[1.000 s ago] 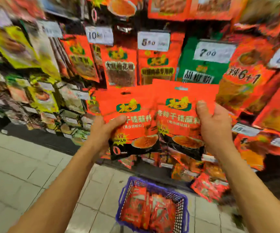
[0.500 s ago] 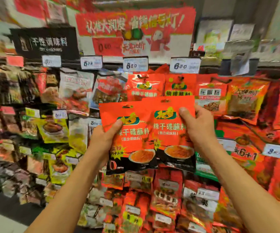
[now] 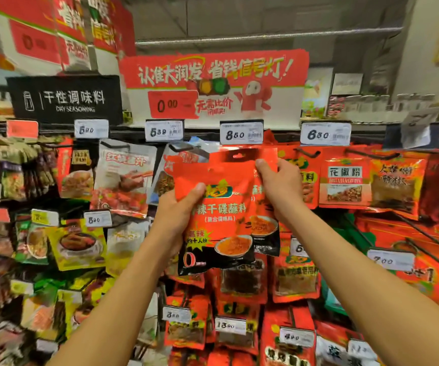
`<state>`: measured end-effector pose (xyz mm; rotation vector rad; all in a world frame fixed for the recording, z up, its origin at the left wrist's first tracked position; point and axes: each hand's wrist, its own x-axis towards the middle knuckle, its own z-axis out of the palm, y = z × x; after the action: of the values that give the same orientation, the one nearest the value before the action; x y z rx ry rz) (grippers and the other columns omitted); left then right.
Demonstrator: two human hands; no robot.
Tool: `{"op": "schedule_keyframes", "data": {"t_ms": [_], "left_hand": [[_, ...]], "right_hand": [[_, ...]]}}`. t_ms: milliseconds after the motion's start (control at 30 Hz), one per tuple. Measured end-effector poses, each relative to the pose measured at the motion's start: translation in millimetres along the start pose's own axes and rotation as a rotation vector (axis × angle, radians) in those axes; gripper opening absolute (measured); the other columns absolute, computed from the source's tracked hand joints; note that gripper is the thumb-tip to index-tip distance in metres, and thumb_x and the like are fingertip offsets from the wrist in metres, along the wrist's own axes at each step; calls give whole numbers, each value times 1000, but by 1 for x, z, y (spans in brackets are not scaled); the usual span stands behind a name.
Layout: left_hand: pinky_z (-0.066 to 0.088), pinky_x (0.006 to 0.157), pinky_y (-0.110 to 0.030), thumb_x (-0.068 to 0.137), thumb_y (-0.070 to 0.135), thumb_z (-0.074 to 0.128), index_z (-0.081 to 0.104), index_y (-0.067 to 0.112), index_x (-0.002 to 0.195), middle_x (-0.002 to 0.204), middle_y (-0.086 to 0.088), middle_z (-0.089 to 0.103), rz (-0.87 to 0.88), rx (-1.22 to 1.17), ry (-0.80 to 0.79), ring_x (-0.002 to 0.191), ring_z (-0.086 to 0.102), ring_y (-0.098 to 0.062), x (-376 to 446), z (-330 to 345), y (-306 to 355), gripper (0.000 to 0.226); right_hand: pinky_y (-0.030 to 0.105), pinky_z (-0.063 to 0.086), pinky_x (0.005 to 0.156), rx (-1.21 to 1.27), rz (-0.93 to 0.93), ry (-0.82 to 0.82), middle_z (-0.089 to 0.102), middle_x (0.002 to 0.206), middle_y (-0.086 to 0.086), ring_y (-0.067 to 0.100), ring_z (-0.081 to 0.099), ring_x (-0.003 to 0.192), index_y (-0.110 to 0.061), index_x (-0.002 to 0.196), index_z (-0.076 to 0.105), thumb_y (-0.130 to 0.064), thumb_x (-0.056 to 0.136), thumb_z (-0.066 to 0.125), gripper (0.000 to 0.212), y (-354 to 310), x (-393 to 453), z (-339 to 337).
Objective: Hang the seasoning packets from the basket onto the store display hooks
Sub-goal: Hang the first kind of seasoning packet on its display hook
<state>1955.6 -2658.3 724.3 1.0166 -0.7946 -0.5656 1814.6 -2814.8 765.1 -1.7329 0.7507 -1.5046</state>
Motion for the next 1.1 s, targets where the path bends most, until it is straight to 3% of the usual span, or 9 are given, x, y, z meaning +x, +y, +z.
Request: {"op": "schedule_keyframes", "data": {"t_ms": [333,433,533,633,733,833,933,1033,1100], "left_hand": [[61,67,-39,91,37,71,71,16,107,97,-11,79,2,-4,-22,86,77,-28,32,9,3,26],[62,66,-38,92,40,70,71,17,106,96,-10,79,-19,6,-18,85,77,-28,41,16,3,27],[60,59,-34,92,37,71,72,18,96,89,-8,79,-40,6,-25,79,77,-25,50,31,4,19],[59,55,-33,93,34,71,72,16,96,85,-8,79,-82,-4,-7,75,77,-24,60,47,6,18],[57,51,-31,93,30,70,70,13,100,77,-5,78,-102,21,-3,65,75,-21,68,56,9,19],[56,50,-30,92,28,72,69,11,101,74,-6,77,-122,29,2,62,75,-21,70,59,9,20],[57,51,-32,91,28,73,68,11,100,74,-7,78,-152,39,12,63,75,-23,69,60,8,20],[56,49,-31,92,29,72,67,11,102,73,-6,77,-186,41,27,62,75,-23,67,60,9,21],[57,51,-31,91,32,72,68,12,101,74,-5,78,-157,76,41,64,76,-22,65,61,9,23]], "right_hand": [[30,27,49,-36,31,79,51,53,-7,11,41,49,-19,62,55,-32,92,63,34,5,17,10],[28,31,47,-101,78,61,51,47,-10,10,44,47,-19,58,52,-37,95,61,43,13,20,6],[32,41,59,-59,158,19,61,60,0,18,55,60,-17,67,59,-39,100,54,40,14,22,2],[33,48,69,102,250,67,66,66,-9,17,62,71,-24,78,64,-46,102,50,36,17,24,-6],[31,36,56,174,241,68,51,48,-18,7,48,53,-26,76,59,-53,101,47,38,19,23,-13],[30,32,56,164,172,42,48,49,-18,4,44,51,-29,71,58,-57,98,47,40,19,19,-15],[29,39,63,52,63,-5,60,63,-20,-1,54,60,-31,74,63,-67,87,48,41,19,12,-16],[38,52,86,-93,35,-69,71,109,-5,8,65,99,-19,123,64,-79,75,48,79,20,7,-13],[41,54,92,-120,60,-65,68,122,1,19,65,111,-17,131,59,-73,81,56,76,19,5,-12]]}}
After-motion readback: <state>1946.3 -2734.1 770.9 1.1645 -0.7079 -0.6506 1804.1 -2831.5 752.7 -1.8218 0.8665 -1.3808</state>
